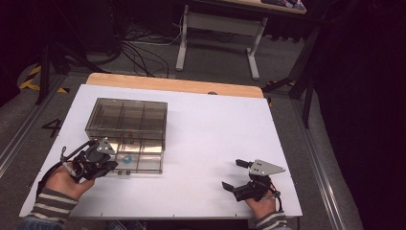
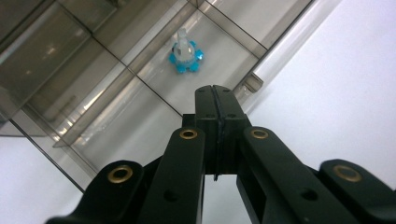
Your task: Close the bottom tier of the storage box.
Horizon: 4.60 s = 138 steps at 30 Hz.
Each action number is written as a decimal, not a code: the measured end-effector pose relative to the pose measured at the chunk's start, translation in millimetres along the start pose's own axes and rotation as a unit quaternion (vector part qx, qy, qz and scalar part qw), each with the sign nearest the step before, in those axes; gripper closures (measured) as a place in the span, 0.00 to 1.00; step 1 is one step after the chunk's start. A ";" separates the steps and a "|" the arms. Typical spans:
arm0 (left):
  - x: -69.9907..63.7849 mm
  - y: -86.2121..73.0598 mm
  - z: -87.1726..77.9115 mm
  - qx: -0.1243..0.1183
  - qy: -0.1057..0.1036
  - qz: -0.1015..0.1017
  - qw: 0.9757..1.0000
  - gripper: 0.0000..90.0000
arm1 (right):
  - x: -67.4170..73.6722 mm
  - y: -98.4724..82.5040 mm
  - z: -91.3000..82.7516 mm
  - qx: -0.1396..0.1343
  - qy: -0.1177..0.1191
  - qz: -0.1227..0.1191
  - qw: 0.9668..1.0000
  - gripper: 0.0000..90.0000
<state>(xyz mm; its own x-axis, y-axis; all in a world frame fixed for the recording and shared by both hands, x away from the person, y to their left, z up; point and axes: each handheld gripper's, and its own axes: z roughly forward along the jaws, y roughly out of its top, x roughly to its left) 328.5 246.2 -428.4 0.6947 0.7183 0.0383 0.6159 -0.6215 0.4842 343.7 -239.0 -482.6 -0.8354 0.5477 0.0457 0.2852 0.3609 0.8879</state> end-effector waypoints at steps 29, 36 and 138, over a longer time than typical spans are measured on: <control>1.2 -12.7 15.0 0.058 -0.021 -0.006 0.998 1.00 | 0.1 0.0 0.2 0.002 0.000 -0.003 1.000 0.01; 2.3 -12.2 22.9 0.068 -0.021 -0.011 0.997 0.99 | 0.1 0.0 0.2 0.002 0.001 -0.003 1.000 0.01; 31.2 7.5 47.6 -0.024 0.032 -0.084 0.996 0.99 | -0.3 -0.1 1.2 0.005 0.000 -0.002 1.000 0.01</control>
<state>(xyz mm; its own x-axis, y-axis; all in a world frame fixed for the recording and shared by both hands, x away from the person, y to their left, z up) 372.5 249.1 -465.2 0.5571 0.8304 0.0077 0.7020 -0.4759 0.5299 344.4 -238.3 -483.3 -0.8369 0.5457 0.0416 0.2861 0.3715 0.8832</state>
